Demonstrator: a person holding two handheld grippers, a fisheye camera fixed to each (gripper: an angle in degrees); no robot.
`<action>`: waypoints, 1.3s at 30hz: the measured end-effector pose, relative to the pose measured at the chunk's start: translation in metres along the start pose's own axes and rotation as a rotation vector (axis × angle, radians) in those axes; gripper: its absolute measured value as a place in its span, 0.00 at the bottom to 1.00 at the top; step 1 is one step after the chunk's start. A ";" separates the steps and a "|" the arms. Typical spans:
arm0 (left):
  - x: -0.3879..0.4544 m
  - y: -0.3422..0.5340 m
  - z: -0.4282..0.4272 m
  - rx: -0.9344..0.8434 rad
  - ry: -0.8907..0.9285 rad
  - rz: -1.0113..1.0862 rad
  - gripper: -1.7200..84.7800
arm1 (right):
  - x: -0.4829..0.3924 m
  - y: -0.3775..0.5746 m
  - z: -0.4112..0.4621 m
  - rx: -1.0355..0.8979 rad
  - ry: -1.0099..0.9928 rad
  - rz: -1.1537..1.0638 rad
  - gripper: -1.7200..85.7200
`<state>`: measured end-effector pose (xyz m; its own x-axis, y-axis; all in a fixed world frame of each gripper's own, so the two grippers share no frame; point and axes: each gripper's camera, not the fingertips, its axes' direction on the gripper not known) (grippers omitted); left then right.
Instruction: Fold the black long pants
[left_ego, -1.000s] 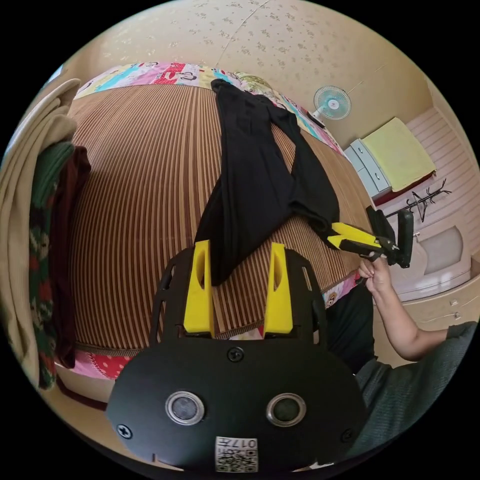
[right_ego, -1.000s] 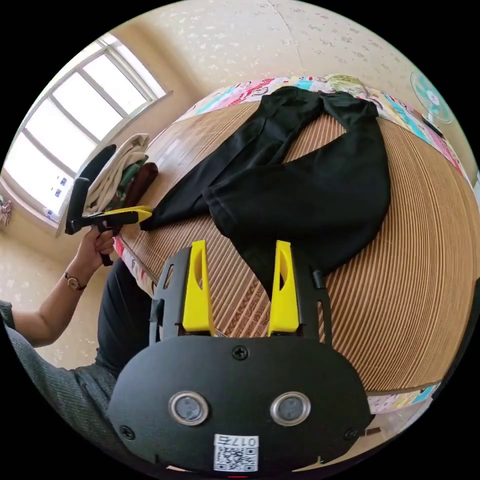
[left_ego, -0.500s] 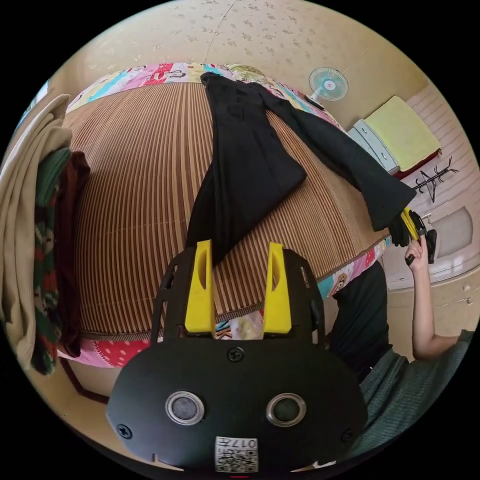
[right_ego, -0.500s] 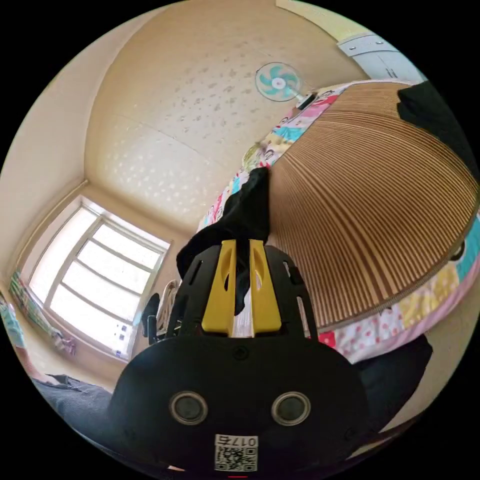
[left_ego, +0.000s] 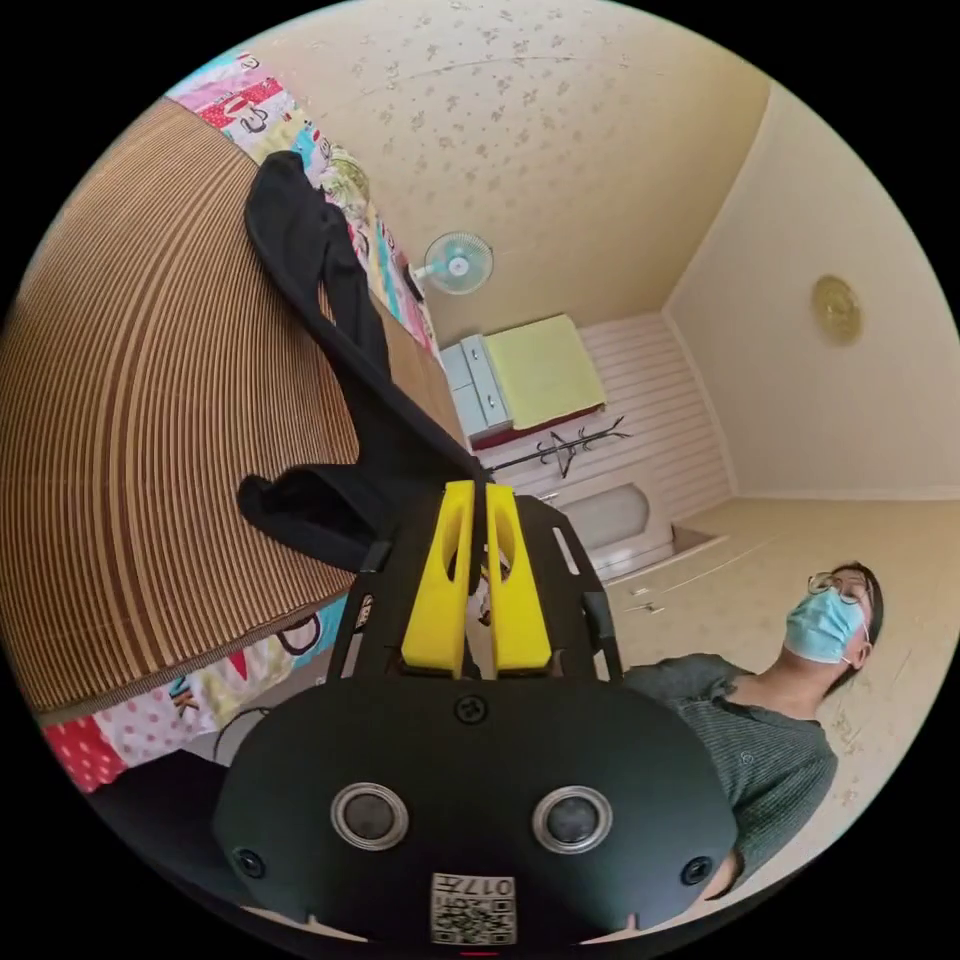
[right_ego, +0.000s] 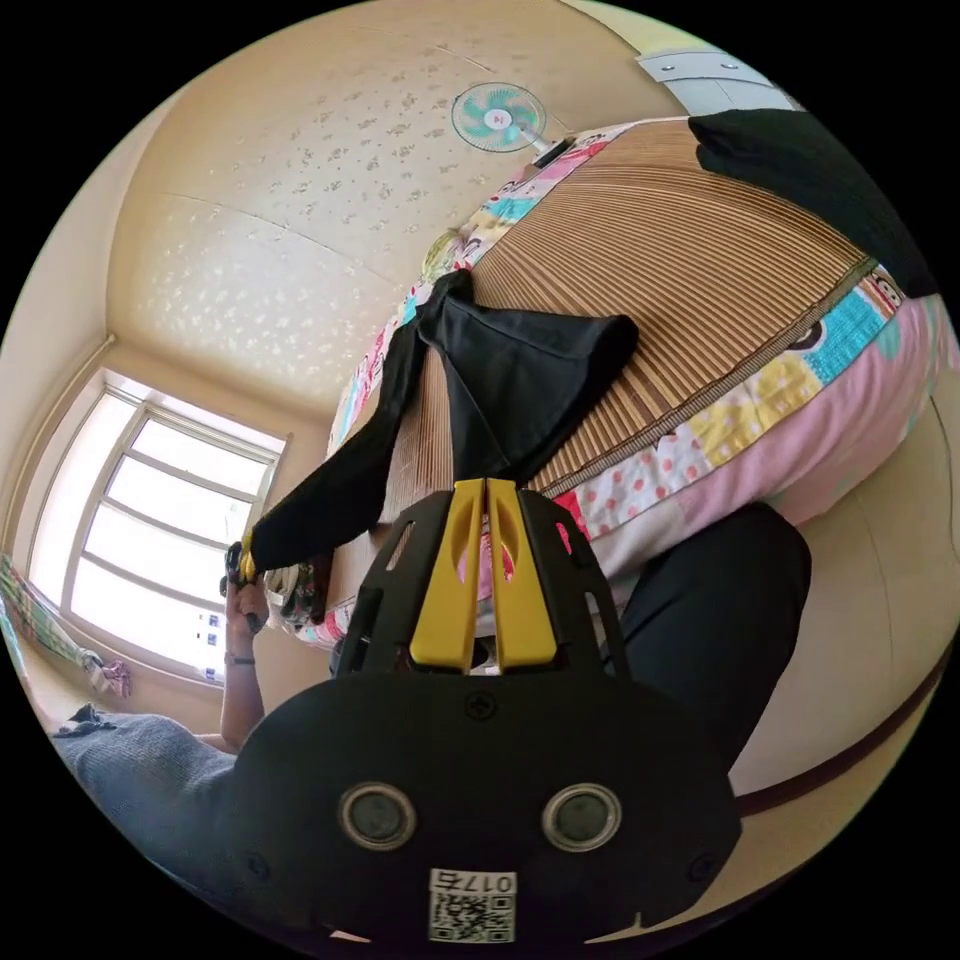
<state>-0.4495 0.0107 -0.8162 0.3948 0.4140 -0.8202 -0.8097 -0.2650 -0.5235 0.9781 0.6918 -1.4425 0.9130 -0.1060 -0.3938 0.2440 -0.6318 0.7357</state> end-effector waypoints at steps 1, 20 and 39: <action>-0.005 0.008 -0.013 0.034 -0.029 -0.026 0.03 | -0.002 -0.002 0.002 -0.011 -0.001 -0.013 0.03; -0.107 0.054 -0.024 -0.161 -0.598 -0.384 0.08 | -0.098 0.016 0.134 -0.450 -0.133 -0.300 0.13; -0.104 0.122 -0.043 0.014 -0.774 -0.324 0.02 | -0.061 0.048 0.107 -0.519 -0.134 -0.243 0.16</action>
<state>-0.5706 -0.1023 -0.8049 0.2034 0.9498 -0.2377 -0.7148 -0.0218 -0.6990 0.8988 0.5858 -1.4422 0.7701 -0.1223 -0.6261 0.5999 -0.1950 0.7760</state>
